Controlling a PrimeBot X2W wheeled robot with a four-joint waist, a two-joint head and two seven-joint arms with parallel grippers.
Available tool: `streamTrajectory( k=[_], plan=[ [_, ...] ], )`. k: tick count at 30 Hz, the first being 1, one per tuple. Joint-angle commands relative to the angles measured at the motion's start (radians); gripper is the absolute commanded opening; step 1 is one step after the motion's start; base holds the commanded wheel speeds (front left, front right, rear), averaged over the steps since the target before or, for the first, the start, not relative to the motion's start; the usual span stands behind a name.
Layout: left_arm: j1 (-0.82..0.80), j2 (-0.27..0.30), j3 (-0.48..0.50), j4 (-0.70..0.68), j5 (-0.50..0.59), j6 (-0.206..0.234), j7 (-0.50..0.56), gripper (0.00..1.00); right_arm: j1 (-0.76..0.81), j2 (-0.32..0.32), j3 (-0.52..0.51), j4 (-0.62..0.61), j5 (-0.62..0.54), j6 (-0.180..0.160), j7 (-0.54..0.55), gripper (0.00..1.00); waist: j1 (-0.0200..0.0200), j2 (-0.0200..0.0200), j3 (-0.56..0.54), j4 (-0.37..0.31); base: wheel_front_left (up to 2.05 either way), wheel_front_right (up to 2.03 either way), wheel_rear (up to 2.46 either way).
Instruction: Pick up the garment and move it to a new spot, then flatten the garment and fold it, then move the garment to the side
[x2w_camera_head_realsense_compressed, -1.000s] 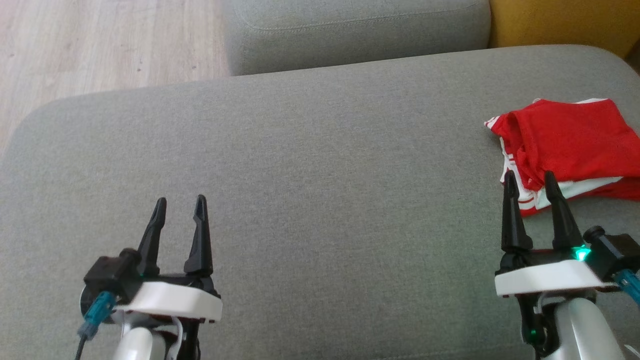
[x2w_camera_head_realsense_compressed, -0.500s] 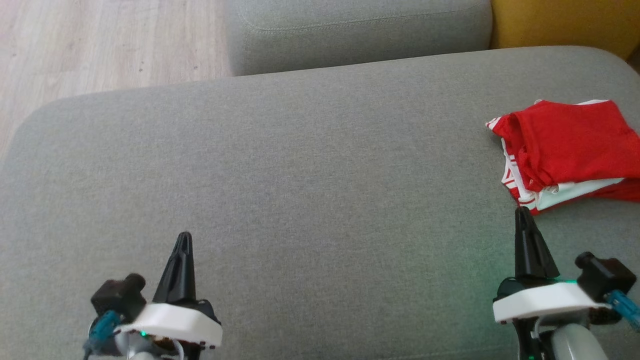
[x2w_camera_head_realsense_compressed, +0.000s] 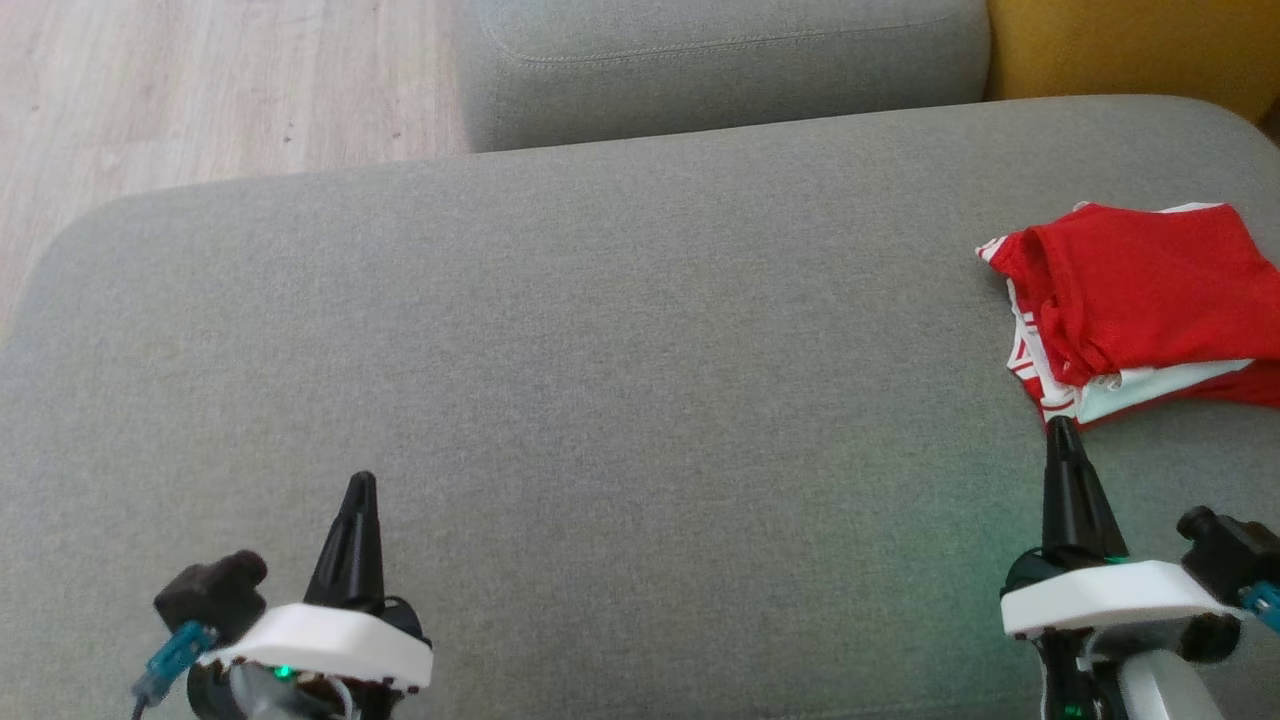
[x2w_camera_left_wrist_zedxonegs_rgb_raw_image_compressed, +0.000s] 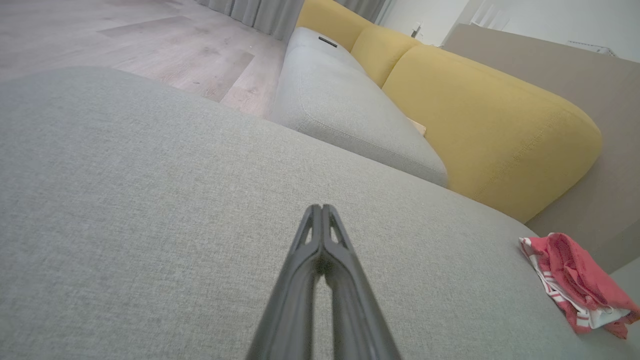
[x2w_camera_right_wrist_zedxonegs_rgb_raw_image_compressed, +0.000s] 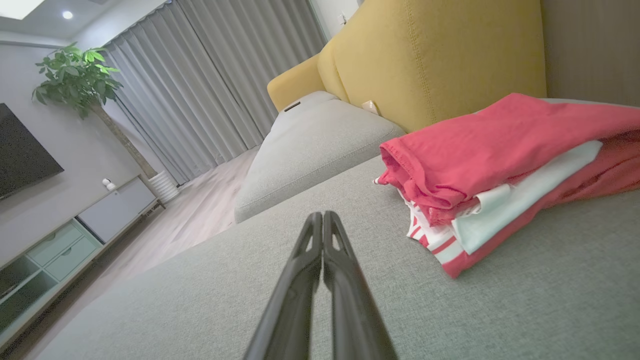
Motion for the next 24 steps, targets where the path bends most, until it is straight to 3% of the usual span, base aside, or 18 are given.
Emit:
streamTrajectory(
  k=[1, 24],
  plan=[
    [-0.057, 0.009, 0.023, -0.028, -0.025, -0.004, 0.005, 0.0, -0.05, -0.009, -0.001, -0.033, 0.028, 0.0, 0.004, 0.0, 0.0, -0.0001, 0.0, 0.0, 0.0, 0.0, 0.0],
    [-0.08, 0.017, 0.063, -0.011, -0.279, -0.029, 0.066, 0.0, -0.06, -0.015, -0.017, -0.03, 0.284, 0.0, 0.066, 0.0, 0.0, -0.0001, -0.003, 0.01, 0.0, 0.0, 0.0]
  ],
)
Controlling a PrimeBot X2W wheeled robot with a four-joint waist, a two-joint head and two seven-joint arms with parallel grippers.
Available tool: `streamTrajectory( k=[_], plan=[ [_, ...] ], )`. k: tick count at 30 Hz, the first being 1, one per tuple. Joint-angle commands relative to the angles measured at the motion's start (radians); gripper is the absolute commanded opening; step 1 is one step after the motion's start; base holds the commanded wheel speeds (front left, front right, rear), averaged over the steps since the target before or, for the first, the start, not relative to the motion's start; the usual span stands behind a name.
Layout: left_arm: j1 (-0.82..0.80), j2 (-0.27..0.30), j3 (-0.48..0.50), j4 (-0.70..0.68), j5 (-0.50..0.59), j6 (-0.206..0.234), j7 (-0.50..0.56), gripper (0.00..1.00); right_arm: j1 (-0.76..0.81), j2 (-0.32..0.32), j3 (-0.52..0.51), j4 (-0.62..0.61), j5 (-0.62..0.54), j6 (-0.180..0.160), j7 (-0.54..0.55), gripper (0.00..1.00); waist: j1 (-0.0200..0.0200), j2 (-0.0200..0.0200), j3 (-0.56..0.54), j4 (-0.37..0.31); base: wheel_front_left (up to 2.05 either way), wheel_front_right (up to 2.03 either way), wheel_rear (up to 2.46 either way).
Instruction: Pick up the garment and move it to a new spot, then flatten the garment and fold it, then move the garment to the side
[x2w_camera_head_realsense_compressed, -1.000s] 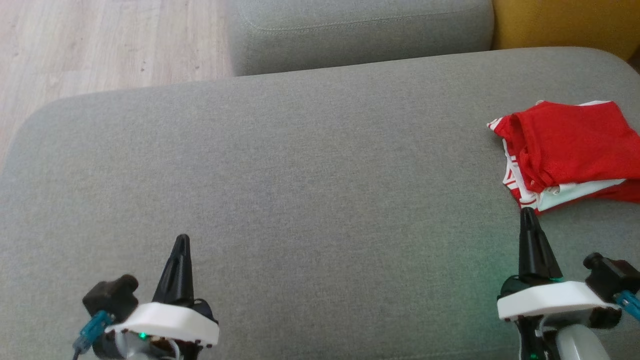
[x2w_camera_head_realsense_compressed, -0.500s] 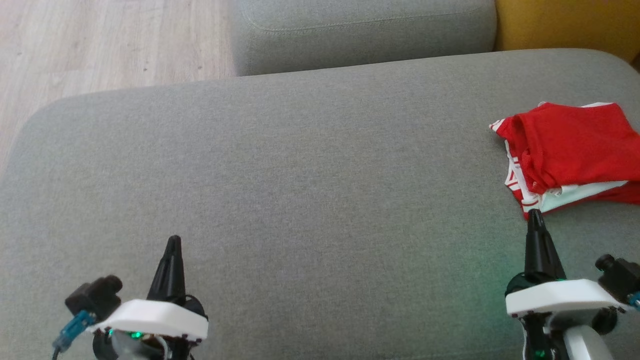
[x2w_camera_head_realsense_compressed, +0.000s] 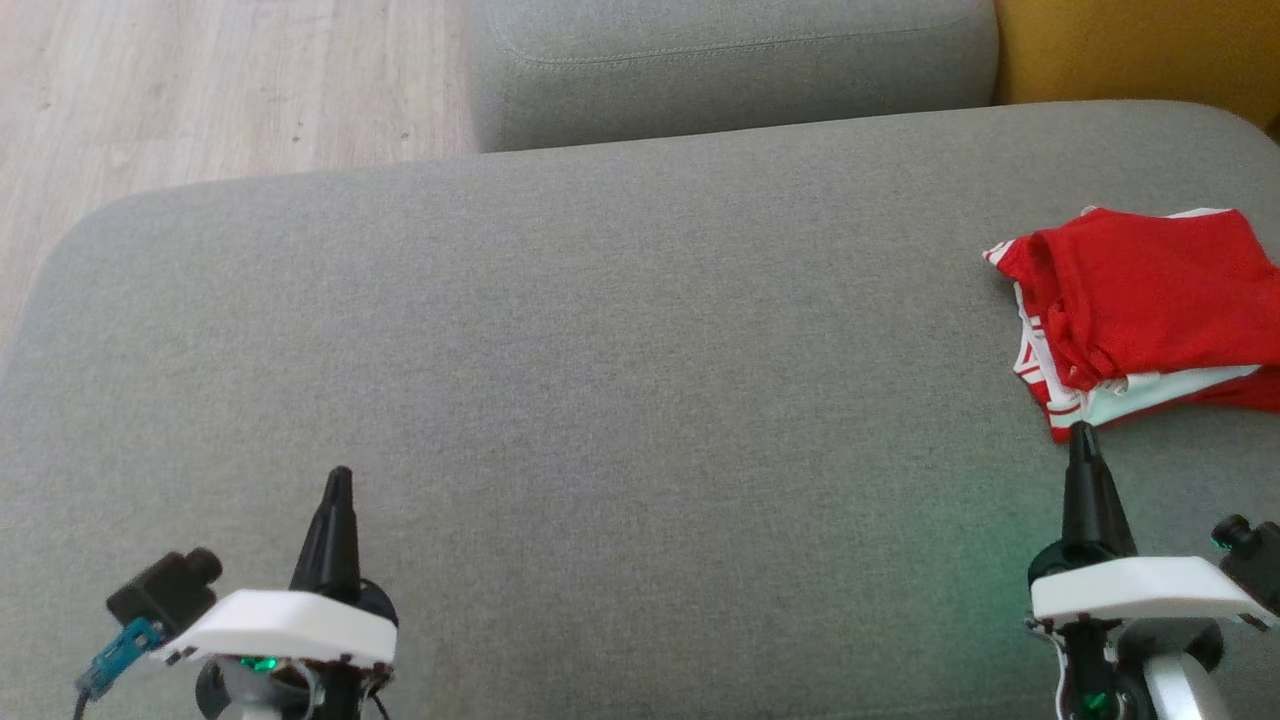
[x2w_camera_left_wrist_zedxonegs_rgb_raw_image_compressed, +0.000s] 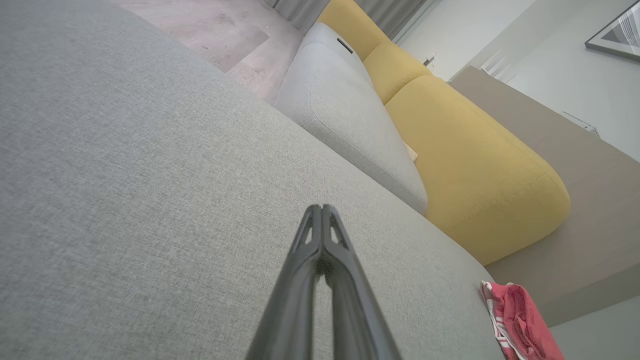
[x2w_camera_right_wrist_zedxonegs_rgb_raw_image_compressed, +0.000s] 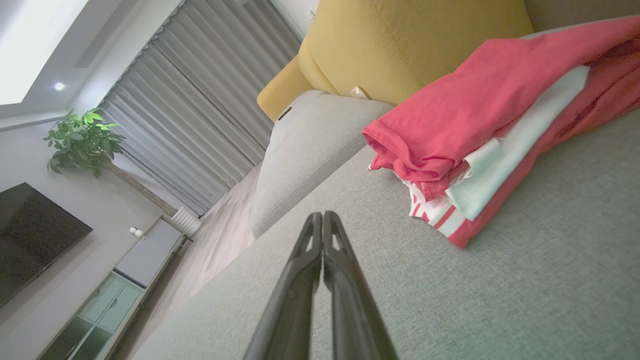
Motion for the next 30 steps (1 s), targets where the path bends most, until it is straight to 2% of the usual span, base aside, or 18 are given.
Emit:
streamTrajectory(
  k=[1, 30],
  plan=[
    [-0.059, 0.014, 0.028, -0.025, -0.029, -0.008, 0.005, 0.0, -0.057, -0.015, 0.0, -0.031, 0.031, 0.0, 0.008, 0.0, 0.0, 0.0, 0.0, 0.001, 0.0, 0.0, 0.0],
    [-0.087, 0.019, 0.086, -0.003, -0.343, -0.038, 0.087, 0.0, -0.069, -0.018, -0.025, -0.027, 0.349, -0.001, 0.09, 0.0, 0.0, 0.0, -0.004, 0.013, 0.0, 0.0, 0.0]
  ],
)
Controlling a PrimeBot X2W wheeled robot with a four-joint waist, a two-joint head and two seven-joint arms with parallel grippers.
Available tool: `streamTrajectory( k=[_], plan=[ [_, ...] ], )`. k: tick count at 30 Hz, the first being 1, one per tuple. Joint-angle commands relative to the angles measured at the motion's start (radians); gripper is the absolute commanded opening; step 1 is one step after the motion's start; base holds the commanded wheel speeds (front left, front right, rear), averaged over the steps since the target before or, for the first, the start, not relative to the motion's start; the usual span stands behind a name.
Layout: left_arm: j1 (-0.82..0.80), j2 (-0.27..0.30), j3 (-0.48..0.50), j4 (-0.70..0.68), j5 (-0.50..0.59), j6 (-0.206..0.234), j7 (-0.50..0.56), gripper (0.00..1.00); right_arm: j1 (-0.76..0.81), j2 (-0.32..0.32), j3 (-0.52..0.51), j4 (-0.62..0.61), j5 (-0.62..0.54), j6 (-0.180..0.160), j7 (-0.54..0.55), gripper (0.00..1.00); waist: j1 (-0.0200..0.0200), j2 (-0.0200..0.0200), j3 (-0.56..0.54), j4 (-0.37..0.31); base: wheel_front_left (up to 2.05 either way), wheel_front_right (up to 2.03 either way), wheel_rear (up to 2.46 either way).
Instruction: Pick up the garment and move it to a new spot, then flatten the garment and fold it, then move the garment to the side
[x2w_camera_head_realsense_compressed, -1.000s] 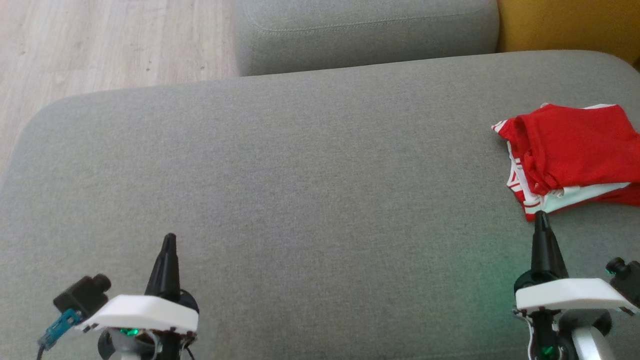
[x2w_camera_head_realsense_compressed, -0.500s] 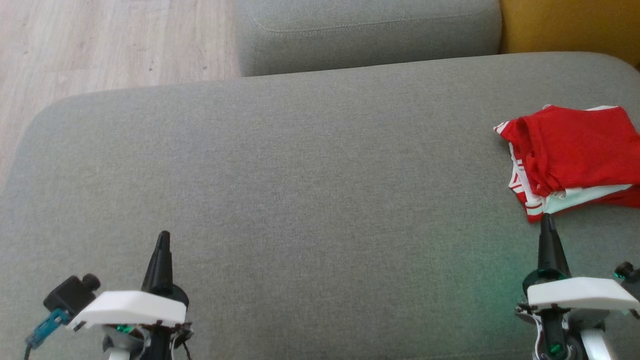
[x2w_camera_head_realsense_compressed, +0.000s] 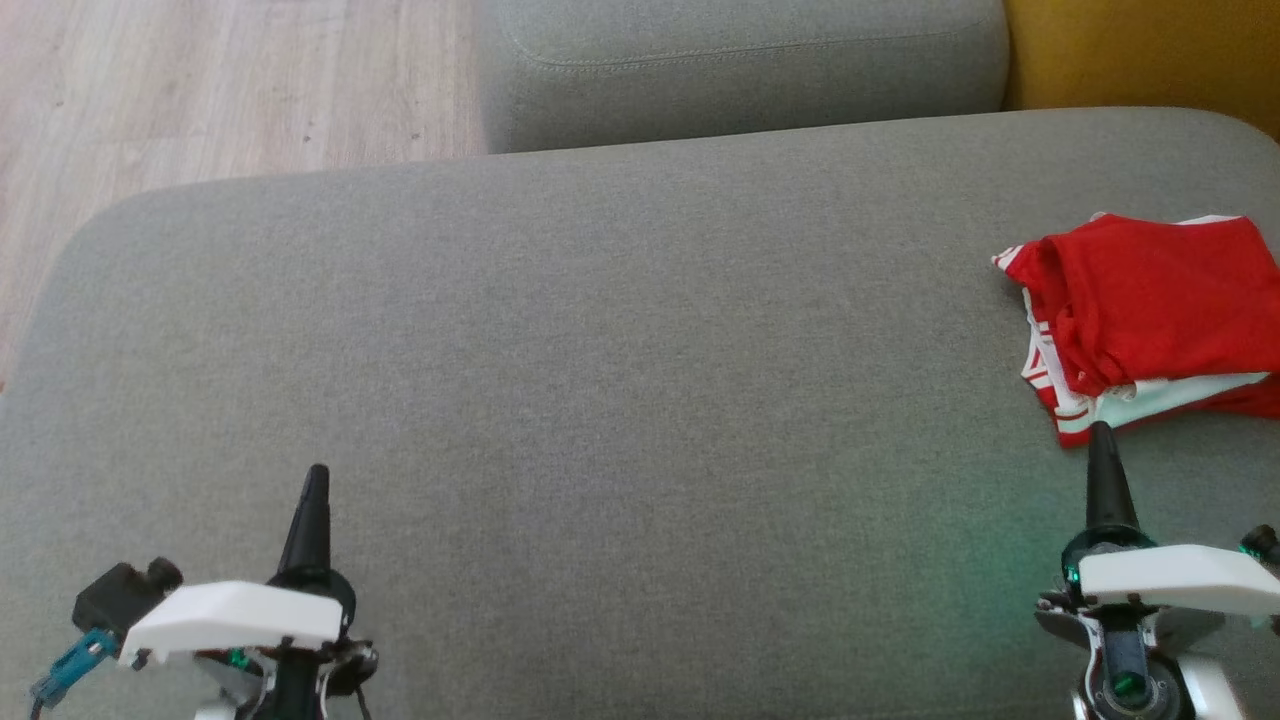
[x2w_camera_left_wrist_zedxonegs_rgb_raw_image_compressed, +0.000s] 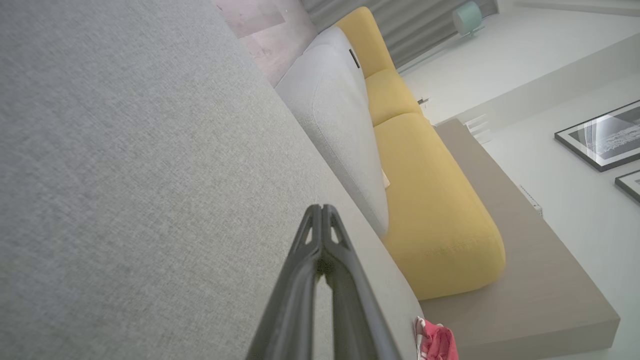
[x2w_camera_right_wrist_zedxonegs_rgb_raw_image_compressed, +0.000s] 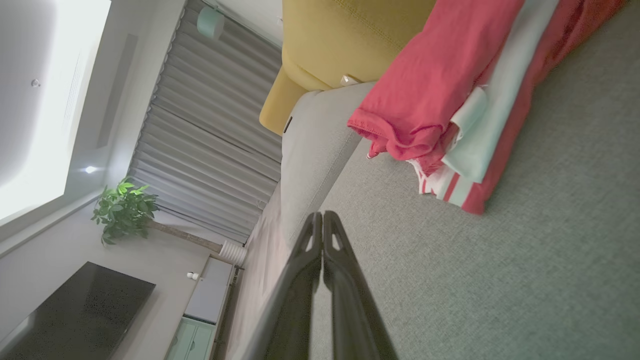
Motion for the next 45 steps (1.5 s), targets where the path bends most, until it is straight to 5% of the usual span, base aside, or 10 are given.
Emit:
streamTrajectory(
  k=[1, 45],
  plan=[
    [-0.066, 0.016, 0.034, -0.027, -0.03, -0.009, 0.009, 0.0, -0.052, -0.017, 0.006, -0.031, 0.035, -0.001, 0.009, 0.0, 0.0, 0.0, 0.0, 0.001, 0.0, 0.0, 0.0],
    [-0.109, 0.018, 0.127, 0.008, -0.49, -0.054, 0.137, 0.0, -0.07, -0.017, -0.038, -0.026, 0.501, -0.001, 0.136, 0.0, 0.0, 0.0, -0.005, 0.019, 0.0, 0.0, 0.0]
  ],
)
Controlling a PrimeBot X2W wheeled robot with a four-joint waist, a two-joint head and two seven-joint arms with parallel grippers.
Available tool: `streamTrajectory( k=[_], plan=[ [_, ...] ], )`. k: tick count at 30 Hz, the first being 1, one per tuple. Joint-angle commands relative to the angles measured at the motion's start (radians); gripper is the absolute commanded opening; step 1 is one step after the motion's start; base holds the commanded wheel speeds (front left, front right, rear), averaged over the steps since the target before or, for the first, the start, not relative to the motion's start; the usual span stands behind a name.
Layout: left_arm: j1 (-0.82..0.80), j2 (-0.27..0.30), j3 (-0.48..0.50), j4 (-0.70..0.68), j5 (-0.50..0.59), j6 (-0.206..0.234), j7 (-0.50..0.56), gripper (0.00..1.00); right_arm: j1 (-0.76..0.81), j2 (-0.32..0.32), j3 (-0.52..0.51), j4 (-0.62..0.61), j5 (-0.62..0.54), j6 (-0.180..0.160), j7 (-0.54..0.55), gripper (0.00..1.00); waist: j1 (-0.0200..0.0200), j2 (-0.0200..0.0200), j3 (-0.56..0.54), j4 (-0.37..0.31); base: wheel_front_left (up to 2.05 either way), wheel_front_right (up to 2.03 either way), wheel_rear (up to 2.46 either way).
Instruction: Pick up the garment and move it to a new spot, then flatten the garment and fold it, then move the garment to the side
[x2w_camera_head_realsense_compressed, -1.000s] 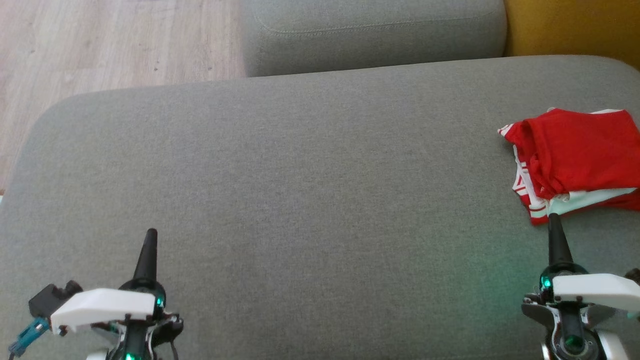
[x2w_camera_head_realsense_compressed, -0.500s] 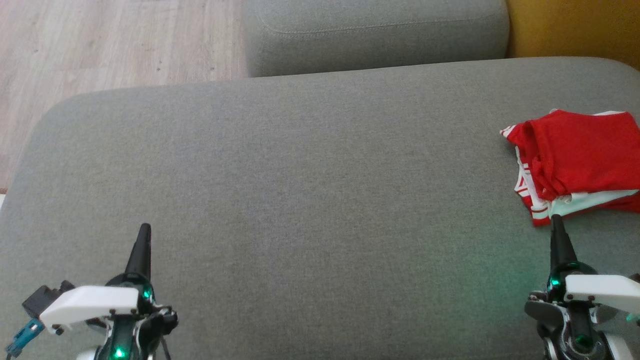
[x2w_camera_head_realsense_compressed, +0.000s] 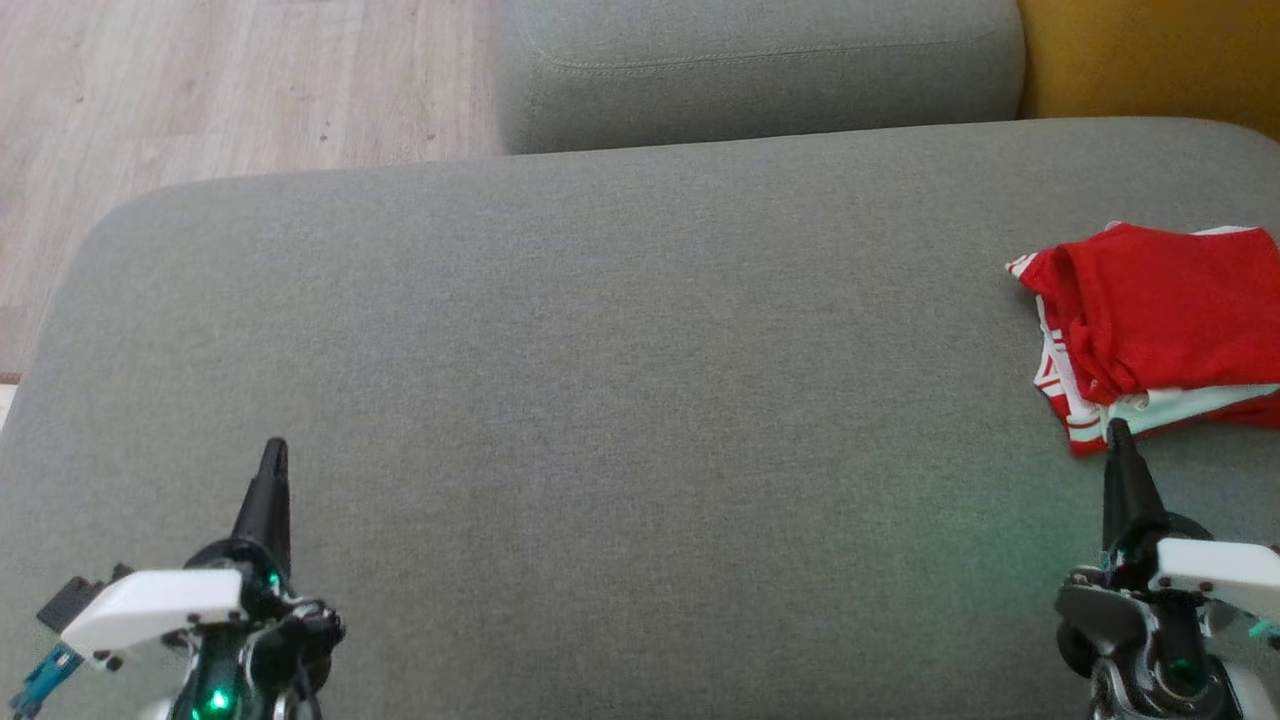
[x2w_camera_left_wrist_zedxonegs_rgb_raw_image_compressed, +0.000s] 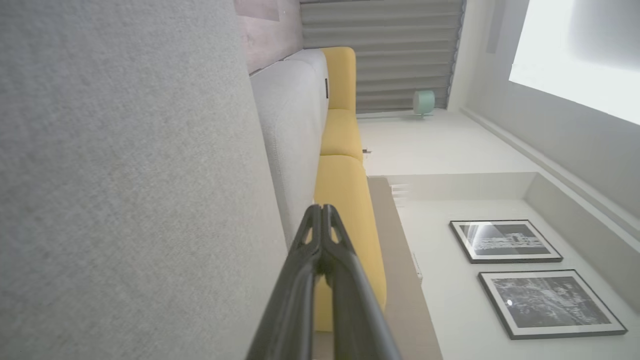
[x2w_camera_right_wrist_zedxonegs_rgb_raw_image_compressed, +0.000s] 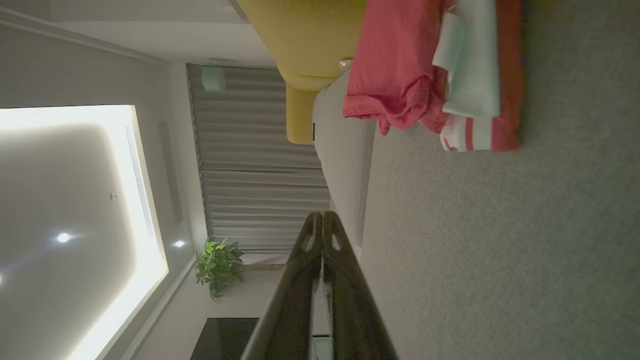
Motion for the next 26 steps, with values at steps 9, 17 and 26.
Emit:
streamTrajectory(
  k=[9, 17, 26],
  plan=[
    [-0.065, 0.017, 0.048, -0.023, -0.076, -0.015, 0.026, 0.0, -0.052, -0.017, 0.009, -0.03, 0.079, -0.001, 0.026, 0.0, 0.0, 0.0, -0.001, 0.002, 0.0, 0.0, 0.0],
    [-0.065, 0.015, 0.05, -0.023, -0.075, -0.015, 0.027, 0.0, -0.053, -0.015, 0.007, -0.03, 0.077, -0.001, 0.028, 0.0, 0.0, 0.0, -0.001, 0.002, 0.0, 0.0, 0.0],
    [-0.065, 0.014, 0.052, -0.023, -0.073, -0.015, 0.029, 0.0, -0.053, -0.014, 0.005, -0.03, 0.076, -0.001, 0.029, 0.0, 0.0, 0.0, -0.001, 0.002, 0.0, 0.0, 0.0]
  ],
)
